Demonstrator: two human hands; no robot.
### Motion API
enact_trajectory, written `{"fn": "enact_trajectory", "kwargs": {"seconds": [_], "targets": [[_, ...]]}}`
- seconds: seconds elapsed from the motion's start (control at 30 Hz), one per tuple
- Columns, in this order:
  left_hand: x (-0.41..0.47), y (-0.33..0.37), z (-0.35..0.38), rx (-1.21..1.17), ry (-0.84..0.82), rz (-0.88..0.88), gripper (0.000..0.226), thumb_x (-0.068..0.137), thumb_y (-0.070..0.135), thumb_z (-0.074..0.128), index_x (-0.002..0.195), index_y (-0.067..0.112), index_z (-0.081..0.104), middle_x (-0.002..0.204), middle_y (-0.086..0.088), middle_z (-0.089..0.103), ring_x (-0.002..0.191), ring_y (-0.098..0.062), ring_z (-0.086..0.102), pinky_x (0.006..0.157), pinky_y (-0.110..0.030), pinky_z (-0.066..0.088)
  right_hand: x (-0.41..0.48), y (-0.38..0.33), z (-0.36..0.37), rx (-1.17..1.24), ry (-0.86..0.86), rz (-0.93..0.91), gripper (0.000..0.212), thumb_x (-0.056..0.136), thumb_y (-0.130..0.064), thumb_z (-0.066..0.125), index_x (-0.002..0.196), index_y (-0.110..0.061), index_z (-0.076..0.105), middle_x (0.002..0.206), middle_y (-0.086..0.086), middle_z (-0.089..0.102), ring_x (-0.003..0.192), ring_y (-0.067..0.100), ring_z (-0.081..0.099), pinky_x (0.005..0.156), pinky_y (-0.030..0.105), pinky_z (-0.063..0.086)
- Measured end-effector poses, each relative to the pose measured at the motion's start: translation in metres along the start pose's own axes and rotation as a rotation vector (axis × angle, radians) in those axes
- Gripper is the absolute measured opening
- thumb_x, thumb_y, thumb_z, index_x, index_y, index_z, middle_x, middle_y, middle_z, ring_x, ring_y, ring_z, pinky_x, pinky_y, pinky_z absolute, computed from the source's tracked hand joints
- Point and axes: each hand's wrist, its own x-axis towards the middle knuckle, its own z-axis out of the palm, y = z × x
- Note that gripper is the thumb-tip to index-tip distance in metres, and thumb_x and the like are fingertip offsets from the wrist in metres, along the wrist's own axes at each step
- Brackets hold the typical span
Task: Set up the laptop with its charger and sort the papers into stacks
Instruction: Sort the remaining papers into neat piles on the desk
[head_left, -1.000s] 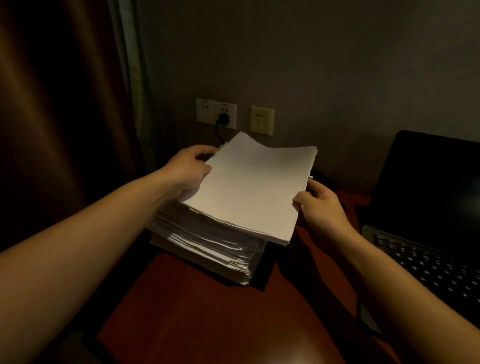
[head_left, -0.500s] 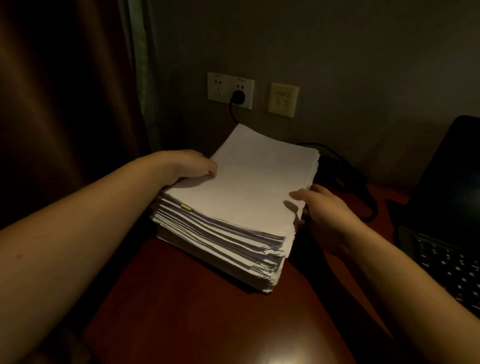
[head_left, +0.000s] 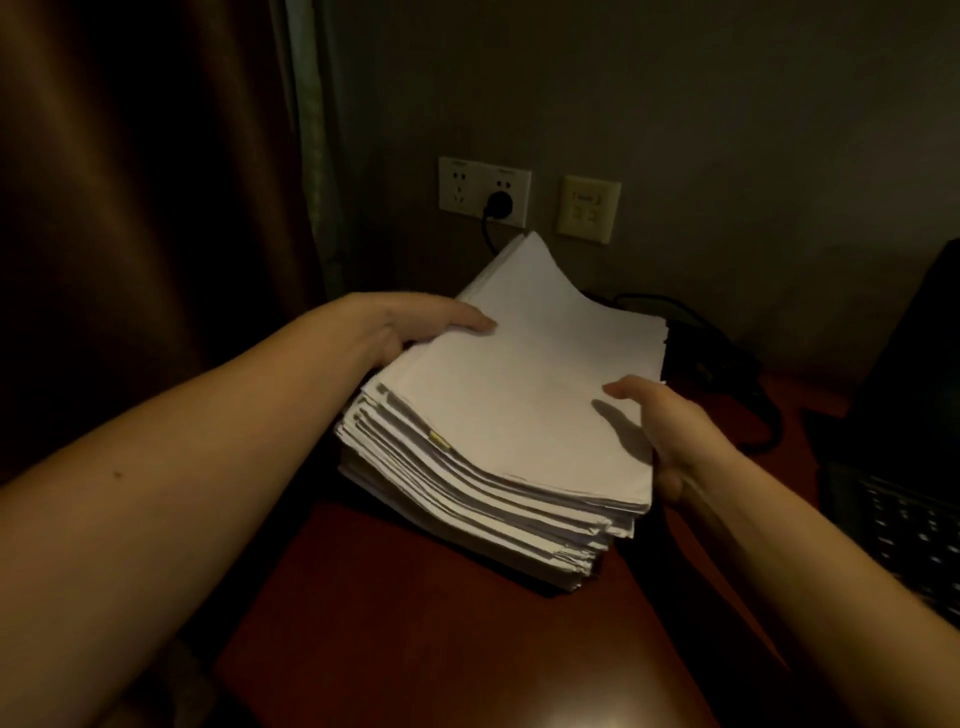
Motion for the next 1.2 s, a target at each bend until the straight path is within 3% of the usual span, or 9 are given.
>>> {"fn": "enact_trajectory", "kwargs": {"seconds": [0.07,0.23,0.4,0.57,0.7,0.8,0.9,1.0,1.2], "targets": [[-0.004,-0.007,0.012,0.001,-0.033,-0.004,0.048,0.086,0.037,0.077,0.122,0.012,0.057,0.114,-0.019,0.070,0.103,-0.036,0.068,0.095,-0.048,0.054,0.000,0.000,-0.007,-0.035,0.023,-0.013,0.005,0.092,-0.004,0.059,0.096,-0.008,0.059,0.126,0.010,0.060,0.089,0.012,0.065,0.072,0.019,0.051],[-0.011,-0.037,0.031,-0.141,0.123,0.223,0.052,0.082,0.029,0.081,0.125,0.006,0.062,0.109,-0.015,0.071,0.096,-0.031,0.071,0.085,-0.040,0.058,-0.011,-0.002,-0.026,-0.066,0.010,-0.020,0.007,0.092,0.000,0.056,0.087,-0.005,0.056,0.121,0.008,0.053,0.101,0.015,0.060,0.093,0.024,0.042],[-0.047,-0.061,0.047,-0.367,0.040,0.533,0.050,0.079,0.029,0.071,0.126,0.014,0.063,0.114,-0.009,0.073,0.101,-0.026,0.072,0.084,-0.037,0.059,-0.039,-0.011,-0.029,-0.123,-0.128,-0.147,0.047,0.100,-0.022,0.049,0.144,-0.006,0.045,0.153,0.004,0.042,0.139,0.016,0.042,0.112,0.026,0.023],[-0.084,-0.044,0.061,-0.405,0.126,0.763,0.027,0.089,0.025,0.064,0.116,0.021,0.065,0.112,0.000,0.074,0.103,-0.015,0.071,0.091,-0.028,0.057,-0.075,-0.042,-0.033,-0.134,-0.120,-0.472,0.025,0.095,-0.015,0.061,0.120,-0.015,0.059,0.107,-0.005,0.068,0.087,0.001,0.069,0.064,0.004,0.047],[-0.105,-0.029,0.089,-0.555,0.249,0.755,0.007,0.093,0.015,0.066,0.097,0.015,0.073,0.088,0.010,0.076,0.089,-0.009,0.071,0.082,-0.022,0.054,-0.083,-0.046,-0.045,-0.148,-0.182,-0.762,0.043,0.087,-0.014,0.071,0.127,-0.018,0.056,0.114,0.001,0.070,0.106,0.019,0.067,0.084,0.031,0.057],[-0.118,-0.036,0.115,-0.550,0.083,0.654,0.014,0.098,0.017,0.060,0.106,0.015,0.071,0.096,0.006,0.076,0.098,-0.013,0.070,0.093,-0.029,0.054,-0.088,-0.028,-0.050,-0.210,-0.216,-0.821,0.063,0.080,-0.022,0.076,0.135,-0.029,0.046,0.129,0.002,0.062,0.119,0.017,0.061,0.091,0.034,0.055],[-0.128,-0.032,0.116,-0.531,-0.022,0.713,0.016,0.097,0.021,0.056,0.110,0.025,0.063,0.098,0.002,0.074,0.084,-0.010,0.073,0.076,-0.027,0.060,-0.088,-0.031,-0.060,-0.214,-0.199,-0.875,0.062,0.079,-0.021,0.074,0.136,-0.021,0.049,0.127,0.005,0.064,0.115,0.021,0.064,0.086,0.036,0.057],[-0.129,-0.018,0.103,-0.561,0.159,0.884,0.055,0.084,0.031,0.074,0.134,0.032,0.051,0.118,0.000,0.065,0.096,-0.011,0.072,0.073,-0.026,0.060,-0.091,-0.056,-0.063,-0.163,-0.225,-0.873,0.058,0.085,-0.010,0.072,0.138,-0.015,0.049,0.122,0.007,0.066,0.097,0.015,0.068,0.070,0.024,0.055],[-0.122,-0.008,0.119,-0.550,0.409,0.861,0.038,0.090,0.035,0.072,0.124,0.040,0.057,0.110,0.009,0.066,0.097,-0.013,0.069,0.076,-0.029,0.058,-0.092,-0.041,-0.058,-0.143,-0.185,-0.866,0.063,0.077,-0.023,0.073,0.135,-0.020,0.050,0.123,0.003,0.066,0.111,0.018,0.066,0.079,0.030,0.057]]}}
